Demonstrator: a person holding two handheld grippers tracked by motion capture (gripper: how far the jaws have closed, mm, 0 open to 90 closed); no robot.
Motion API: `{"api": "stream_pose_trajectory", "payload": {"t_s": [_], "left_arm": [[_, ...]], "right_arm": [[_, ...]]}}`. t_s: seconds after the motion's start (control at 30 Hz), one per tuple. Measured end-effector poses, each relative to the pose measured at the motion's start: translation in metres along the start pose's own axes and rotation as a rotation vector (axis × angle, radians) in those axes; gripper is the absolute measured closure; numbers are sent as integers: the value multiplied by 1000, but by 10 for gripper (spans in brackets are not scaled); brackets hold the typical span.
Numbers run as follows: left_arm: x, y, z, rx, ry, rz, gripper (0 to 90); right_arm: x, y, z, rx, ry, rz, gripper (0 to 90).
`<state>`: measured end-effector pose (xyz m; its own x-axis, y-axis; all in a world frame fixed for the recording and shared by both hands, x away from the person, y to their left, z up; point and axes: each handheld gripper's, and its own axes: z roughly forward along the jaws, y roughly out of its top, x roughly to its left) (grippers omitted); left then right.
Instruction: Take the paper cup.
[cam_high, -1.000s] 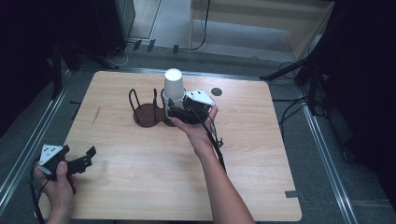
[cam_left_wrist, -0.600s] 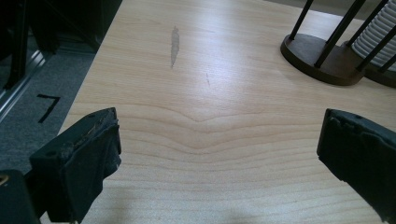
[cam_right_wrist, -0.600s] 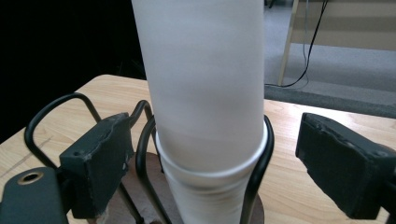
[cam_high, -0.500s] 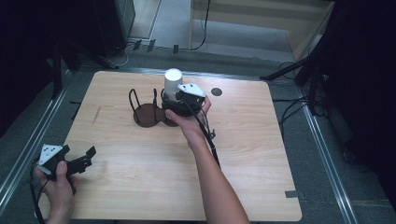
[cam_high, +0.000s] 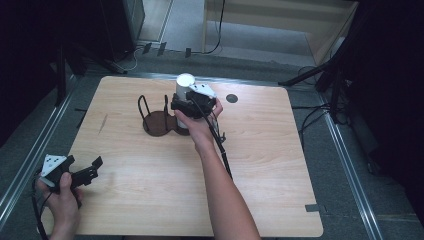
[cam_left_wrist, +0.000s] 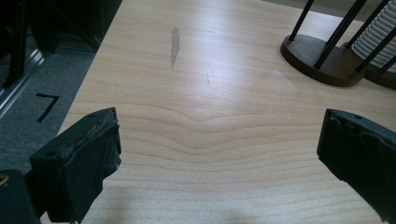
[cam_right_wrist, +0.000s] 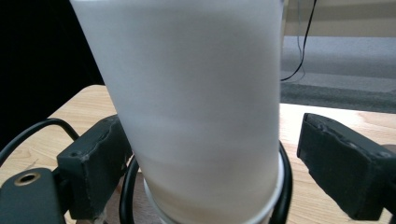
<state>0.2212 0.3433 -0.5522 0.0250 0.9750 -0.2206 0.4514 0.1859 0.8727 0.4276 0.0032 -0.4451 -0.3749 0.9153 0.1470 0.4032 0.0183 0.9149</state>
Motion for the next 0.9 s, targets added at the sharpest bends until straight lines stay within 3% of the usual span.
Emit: {"api": "stream_pose_trajectory", "payload": {"t_s": [0.07,0.23,0.67,0.9], "left_arm": [[0,0,0,1,-1,0,0],[0,0,0,1,0,-3,0],[1,0,0,-3,1,-9,0],[2,0,0,-22,23,-23,0]], "right_arm": [[1,0,1,1,3,-3,113],[5,1,3,-5,-22,-23,228],[9,7,-4,-48,-37,-40,256],[9,18,-15,-109,-20,-59,268]]}}
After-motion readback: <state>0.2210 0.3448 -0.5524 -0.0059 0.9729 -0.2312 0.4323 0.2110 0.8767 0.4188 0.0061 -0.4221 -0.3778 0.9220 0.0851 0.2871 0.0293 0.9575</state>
